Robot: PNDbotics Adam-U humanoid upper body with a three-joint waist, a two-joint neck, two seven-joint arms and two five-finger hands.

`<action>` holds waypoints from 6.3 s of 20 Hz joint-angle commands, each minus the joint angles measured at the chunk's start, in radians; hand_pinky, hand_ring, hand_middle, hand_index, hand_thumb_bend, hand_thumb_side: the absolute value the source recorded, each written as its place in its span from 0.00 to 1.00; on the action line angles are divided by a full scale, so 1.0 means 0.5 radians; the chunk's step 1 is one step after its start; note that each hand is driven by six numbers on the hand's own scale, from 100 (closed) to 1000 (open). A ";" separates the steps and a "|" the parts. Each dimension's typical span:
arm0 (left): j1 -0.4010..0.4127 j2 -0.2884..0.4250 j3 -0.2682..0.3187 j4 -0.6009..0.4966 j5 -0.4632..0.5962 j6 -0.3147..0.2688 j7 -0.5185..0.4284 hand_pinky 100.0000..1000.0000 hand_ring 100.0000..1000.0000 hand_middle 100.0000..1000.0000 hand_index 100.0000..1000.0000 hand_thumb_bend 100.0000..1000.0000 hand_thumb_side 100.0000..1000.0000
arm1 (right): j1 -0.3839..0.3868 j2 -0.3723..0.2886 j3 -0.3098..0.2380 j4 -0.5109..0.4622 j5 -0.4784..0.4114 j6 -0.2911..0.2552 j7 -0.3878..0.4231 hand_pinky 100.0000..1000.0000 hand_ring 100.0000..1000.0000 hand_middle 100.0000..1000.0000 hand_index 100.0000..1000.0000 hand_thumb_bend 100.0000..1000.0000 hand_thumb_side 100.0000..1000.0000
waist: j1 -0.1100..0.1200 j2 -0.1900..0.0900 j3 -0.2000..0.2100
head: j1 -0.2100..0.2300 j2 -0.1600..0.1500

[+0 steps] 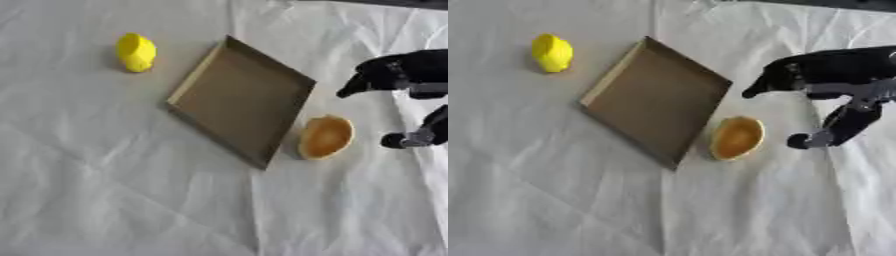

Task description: Pick up objects on the table and place them in the box.

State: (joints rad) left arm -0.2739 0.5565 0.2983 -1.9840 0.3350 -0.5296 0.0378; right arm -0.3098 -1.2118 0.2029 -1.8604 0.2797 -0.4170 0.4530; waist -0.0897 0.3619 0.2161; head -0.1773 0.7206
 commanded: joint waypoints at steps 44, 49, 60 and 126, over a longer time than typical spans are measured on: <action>-0.048 -0.021 0.018 -0.032 0.063 0.059 -0.069 0.97 0.96 0.83 0.90 0.00 0.62 | -0.311 0.316 0.072 0.624 0.119 -0.252 0.451 0.99 0.91 0.77 0.91 0.15 0.32 | -0.006 -0.007 0.073 | -0.135 0.099; -0.038 -0.009 0.022 -0.032 0.053 0.053 -0.070 0.97 0.96 0.83 0.90 0.00 0.62 | -0.273 0.190 -0.015 0.502 0.211 -0.382 0.319 1.00 0.96 0.85 0.94 0.30 0.31 | -0.005 -0.016 0.056 | -0.138 0.099; -0.029 -0.002 0.026 -0.032 0.050 0.051 -0.074 0.97 0.96 0.83 0.90 0.00 0.62 | -0.180 0.080 0.000 0.273 0.332 -0.510 0.158 1.00 0.97 0.87 0.96 0.27 0.35 | -0.009 -0.036 0.051 | -0.173 0.099; -0.070 -0.040 0.026 -0.032 0.100 0.049 -0.089 0.98 0.96 0.82 0.90 0.00 0.63 | -0.694 0.378 -0.139 0.122 -0.425 -0.040 0.292 0.84 0.44 0.19 0.53 0.00 0.07 | -0.007 0.008 0.104 | -0.312 0.095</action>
State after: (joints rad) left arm -0.2999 0.5187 0.3055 -1.9840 0.3804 -0.5014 -0.0073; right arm -0.6409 -1.0089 0.1410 -1.7922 0.0777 -0.4450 0.6051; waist -0.0980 0.3841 0.2706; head -0.3228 0.7648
